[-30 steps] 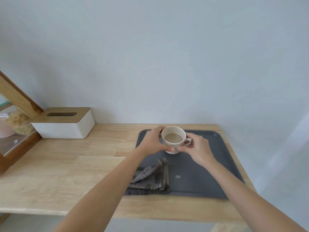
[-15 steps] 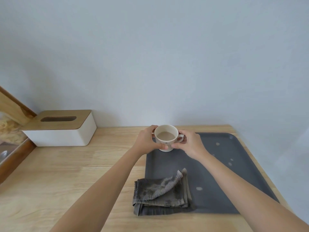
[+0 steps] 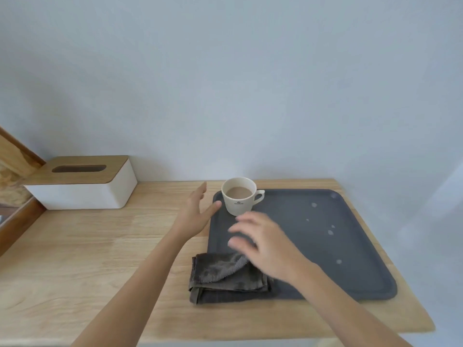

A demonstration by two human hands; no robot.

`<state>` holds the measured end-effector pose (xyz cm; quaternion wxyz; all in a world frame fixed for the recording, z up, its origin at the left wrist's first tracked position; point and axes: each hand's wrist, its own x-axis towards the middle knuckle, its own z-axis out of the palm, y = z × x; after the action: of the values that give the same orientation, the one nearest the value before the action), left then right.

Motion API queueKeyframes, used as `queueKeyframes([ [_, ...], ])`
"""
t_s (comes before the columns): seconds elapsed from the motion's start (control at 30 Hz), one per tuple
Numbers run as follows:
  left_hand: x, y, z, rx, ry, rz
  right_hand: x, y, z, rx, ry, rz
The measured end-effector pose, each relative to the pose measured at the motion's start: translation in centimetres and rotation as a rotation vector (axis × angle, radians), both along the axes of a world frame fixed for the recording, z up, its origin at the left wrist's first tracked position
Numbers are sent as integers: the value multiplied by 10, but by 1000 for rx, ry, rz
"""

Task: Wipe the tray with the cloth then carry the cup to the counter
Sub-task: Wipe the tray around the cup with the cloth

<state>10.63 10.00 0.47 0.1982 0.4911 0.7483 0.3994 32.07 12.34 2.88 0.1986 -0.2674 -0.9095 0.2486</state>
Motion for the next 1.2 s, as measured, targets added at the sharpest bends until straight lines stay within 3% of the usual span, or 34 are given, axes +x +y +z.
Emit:
queueKeyframes([
  [0.07, 5, -15, -2, -23, 72, 1, -5, -20, -6, 72, -265, 186],
  [0.13, 16, -27, -8, -102, 103, -59, -6, -26, -19, 247, -402, 220],
  [0.23, 33, -39, -23, -226, 79, -159, 6, -22, -36, 410, -322, 155],
  [0.37, 42, -38, -37, -345, 203, -128, 34, -17, -49, 466, -279, -6],
  [0.5, 41, -39, -42, -420, 370, -172, 72, -1, -49, 455, -298, -219],
  [0.67, 43, -36, -40, -484, 407, -147, 120, 19, -47, 404, -421, -422],
  [0.77, 62, -34, -40, -507, 480, -21, 135, 30, -40, 434, -463, -326],
  [0.93, 99, -36, -46, -480, 538, 177, 136, 36, -37, 217, -534, 21],
  [1.2, 97, -34, -51, -454, 625, 185, 105, 78, -49, 244, -563, -108],
])
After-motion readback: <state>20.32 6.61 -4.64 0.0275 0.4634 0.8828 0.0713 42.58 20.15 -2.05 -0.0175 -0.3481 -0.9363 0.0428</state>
